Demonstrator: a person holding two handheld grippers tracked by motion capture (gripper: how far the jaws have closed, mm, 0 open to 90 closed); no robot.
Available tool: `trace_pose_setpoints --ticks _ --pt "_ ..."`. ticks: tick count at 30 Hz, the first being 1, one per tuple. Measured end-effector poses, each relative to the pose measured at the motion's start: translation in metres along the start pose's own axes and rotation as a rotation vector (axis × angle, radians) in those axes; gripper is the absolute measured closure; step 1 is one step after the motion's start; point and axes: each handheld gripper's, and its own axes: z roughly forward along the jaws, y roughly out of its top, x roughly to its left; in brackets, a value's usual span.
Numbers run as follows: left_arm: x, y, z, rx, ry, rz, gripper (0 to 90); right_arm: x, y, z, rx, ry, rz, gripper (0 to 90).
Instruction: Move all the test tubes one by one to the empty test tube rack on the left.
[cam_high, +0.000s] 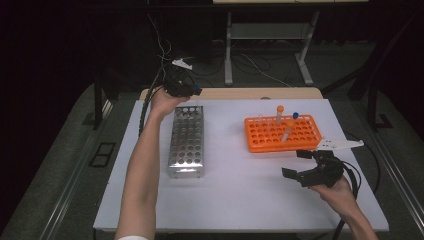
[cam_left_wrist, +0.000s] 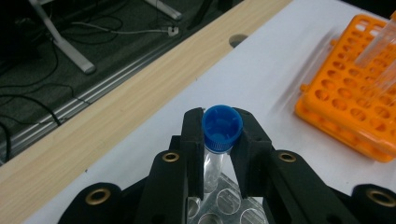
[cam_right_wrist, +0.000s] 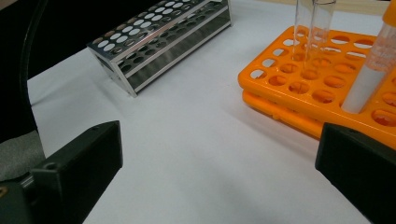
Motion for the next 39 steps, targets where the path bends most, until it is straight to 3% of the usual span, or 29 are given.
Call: trace_pose_setpoints --ticks 10,22,29,37,39 --pt "0.005 -0.018 0.014 0.018 -0.007 -0.038 74.5 0.0 0.0 -0.001 -0.005 -0.001 -0.005 0.2" --pt "0.004 -0.028 0.024 0.05 -0.022 -0.05 73.2 -0.003 -0.001 0.0 -0.002 -0.005 -0.002 0.2" --pt "0.001 -0.026 0.016 0.06 -0.046 -0.066 57.7 -0.004 0.0 -0.002 -0.002 -0.006 0.005 0.2" --pt "-0.004 -0.024 -0.007 0.022 -0.033 -0.119 38.8 -0.009 0.005 -0.005 0.02 -0.022 0.0 0.2" --pt "-0.006 -0.025 -0.013 0.001 -0.048 -0.125 33.0 -0.011 0.008 -0.005 0.026 -0.026 -0.003 0.3"
